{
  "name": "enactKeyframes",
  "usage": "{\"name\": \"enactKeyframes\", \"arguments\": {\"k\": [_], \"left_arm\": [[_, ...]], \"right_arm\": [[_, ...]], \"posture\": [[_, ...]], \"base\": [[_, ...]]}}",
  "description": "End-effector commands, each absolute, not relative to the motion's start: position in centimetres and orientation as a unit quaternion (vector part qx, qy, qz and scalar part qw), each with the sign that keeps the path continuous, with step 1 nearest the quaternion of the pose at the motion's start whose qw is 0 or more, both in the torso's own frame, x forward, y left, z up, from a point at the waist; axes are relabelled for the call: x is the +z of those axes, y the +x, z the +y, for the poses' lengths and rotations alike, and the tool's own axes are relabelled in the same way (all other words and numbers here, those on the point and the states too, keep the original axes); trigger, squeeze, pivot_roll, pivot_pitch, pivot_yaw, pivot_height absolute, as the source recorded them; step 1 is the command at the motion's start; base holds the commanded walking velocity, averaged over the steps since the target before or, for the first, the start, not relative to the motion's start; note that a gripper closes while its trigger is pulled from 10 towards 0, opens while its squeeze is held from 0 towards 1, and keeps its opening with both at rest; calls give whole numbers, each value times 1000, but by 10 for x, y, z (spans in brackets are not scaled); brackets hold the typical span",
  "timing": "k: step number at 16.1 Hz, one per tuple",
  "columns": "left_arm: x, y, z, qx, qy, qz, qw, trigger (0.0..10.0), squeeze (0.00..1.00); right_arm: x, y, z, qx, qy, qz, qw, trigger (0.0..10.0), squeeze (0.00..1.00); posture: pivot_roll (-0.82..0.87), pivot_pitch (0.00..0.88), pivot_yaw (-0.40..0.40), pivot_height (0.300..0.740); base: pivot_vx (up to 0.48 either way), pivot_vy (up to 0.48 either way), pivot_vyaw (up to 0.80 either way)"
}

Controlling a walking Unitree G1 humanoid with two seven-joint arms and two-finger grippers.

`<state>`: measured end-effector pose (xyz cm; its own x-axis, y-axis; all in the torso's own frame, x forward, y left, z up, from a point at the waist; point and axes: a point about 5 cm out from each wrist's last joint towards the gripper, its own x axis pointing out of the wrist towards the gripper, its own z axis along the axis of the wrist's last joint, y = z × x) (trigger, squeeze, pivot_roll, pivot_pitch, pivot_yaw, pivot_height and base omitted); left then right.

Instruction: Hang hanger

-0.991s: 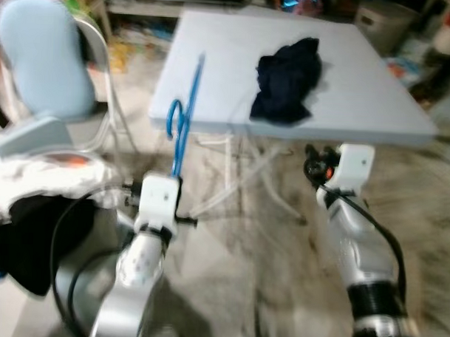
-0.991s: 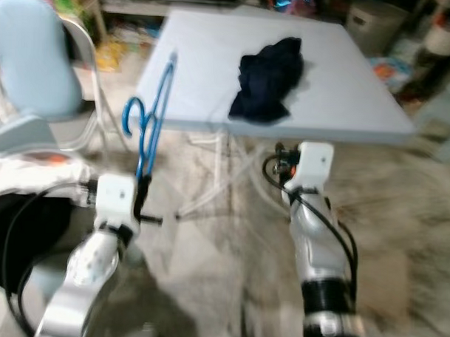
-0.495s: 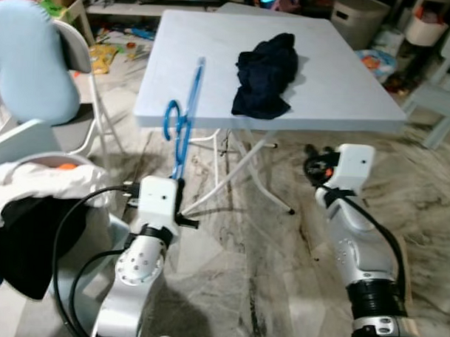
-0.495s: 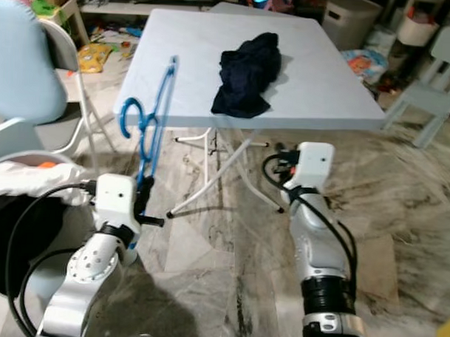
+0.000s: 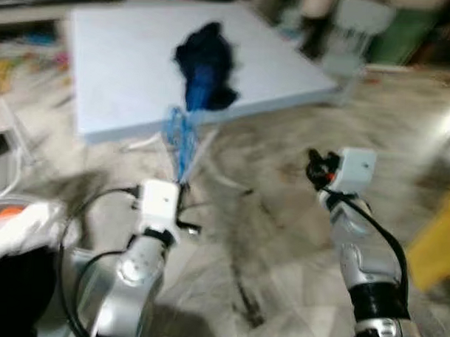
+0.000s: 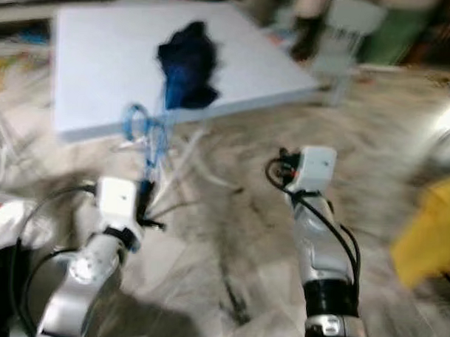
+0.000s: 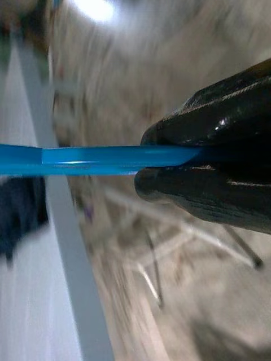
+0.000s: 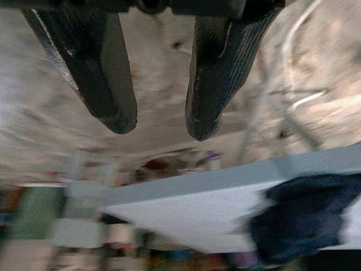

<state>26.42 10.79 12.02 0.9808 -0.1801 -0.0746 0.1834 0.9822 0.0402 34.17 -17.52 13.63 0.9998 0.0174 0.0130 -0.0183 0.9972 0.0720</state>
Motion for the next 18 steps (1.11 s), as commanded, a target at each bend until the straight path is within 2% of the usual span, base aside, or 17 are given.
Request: {"name": "enactKeyframes", "arguments": {"k": [1, 8, 11, 12, 13, 15, 18], "left_arm": [[123, 265, 112, -87, 30, 27, 995, 10000, 0], [124, 262, 110, -106, 25, 19, 994, 10000, 0], [122, 260, 110, -111, 23, 20, 993, 10000, 0], [121, 260, 110, -111, 22, 21, 993, 10000, 0], [121, 260, 110, -111, 23, 22, 993, 10000, 0], [121, 260, 109, -111, 22, 22, 993, 10000, 0], [120, 259, 109, -114, 22, 24, 993, 10000, 0]], "right_arm": [[142, 344, -167, 20, 39, -16, 999, 10000, 0], [140, 344, -163, 24, 40, -10, 999, 10000, 0], [140, 344, -162, 25, 40, -10, 999, 10000, 0], [140, 343, -162, 26, 42, -12, 999, 10000, 800], [140, 343, -163, 27, 45, -15, 999, 10000, 1000], [141, 342, -163, 25, 40, -17, 999, 10000, 1000], [139, 342, -163, 23, 41, -13, 999, 10000, 1000]], "posture": [[115, 88, -58, 740], [121, 88, -58, 740], [120, 92, -60, 740], [120, 92, -60, 740], [120, 92, -60, 740], [116, 92, -58, 740], [114, 92, -59, 740]], "base": [[0, 0, -694], [0, 0, 0], [350, 0, -792], [364, 0, -800], [364, 0, -756], [364, 0, -656], [363, 0, 0]]}}
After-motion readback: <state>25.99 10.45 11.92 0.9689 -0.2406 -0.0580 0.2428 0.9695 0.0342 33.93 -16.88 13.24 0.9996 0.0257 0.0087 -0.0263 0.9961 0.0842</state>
